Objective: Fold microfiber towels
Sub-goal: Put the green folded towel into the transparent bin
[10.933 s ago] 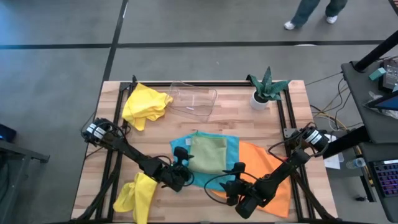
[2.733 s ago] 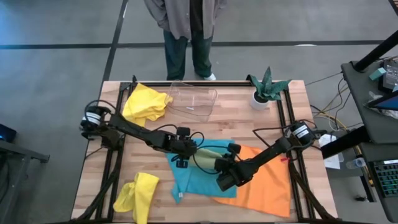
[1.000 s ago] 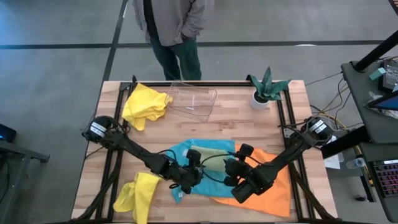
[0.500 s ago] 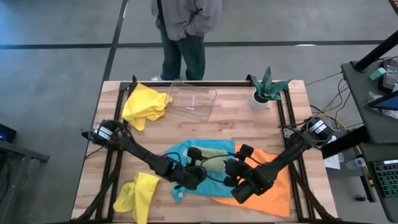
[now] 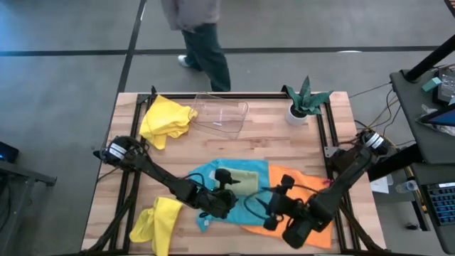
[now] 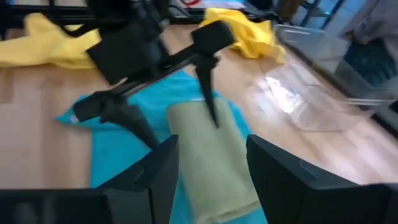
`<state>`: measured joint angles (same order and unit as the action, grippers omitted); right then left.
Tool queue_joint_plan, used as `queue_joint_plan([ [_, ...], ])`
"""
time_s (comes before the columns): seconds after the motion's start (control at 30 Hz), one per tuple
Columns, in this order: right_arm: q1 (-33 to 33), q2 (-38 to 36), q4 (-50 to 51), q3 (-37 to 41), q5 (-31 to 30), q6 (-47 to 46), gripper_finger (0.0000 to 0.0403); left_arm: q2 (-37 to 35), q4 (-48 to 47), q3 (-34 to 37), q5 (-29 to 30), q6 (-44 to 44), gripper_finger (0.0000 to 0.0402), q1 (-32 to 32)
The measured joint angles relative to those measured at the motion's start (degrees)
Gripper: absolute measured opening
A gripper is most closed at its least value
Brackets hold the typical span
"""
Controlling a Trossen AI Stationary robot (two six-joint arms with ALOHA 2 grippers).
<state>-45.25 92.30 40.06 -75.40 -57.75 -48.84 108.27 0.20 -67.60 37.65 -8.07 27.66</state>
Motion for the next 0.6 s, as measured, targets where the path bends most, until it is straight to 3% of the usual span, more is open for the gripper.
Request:
queue_joint_plan([
  [0.23,-3.3,4.9,-1.4,0.7,-7.0,1.1,0.0178,1.3,0.3,0.3,0.2,3.2,0.0341,0.3],
  [0.5,-3.2,4.6,-1.5,0.7,-6.9,1.4,0.0178,7.6,0.1,-0.1,0.4,1.5,0.0341,0.2],
  [0.6,-3.3,4.6,-1.7,0.7,-6.8,1.2,0.0178,9.4,0.6,-0.6,3.0,1.3,0.0341,0.2],
])
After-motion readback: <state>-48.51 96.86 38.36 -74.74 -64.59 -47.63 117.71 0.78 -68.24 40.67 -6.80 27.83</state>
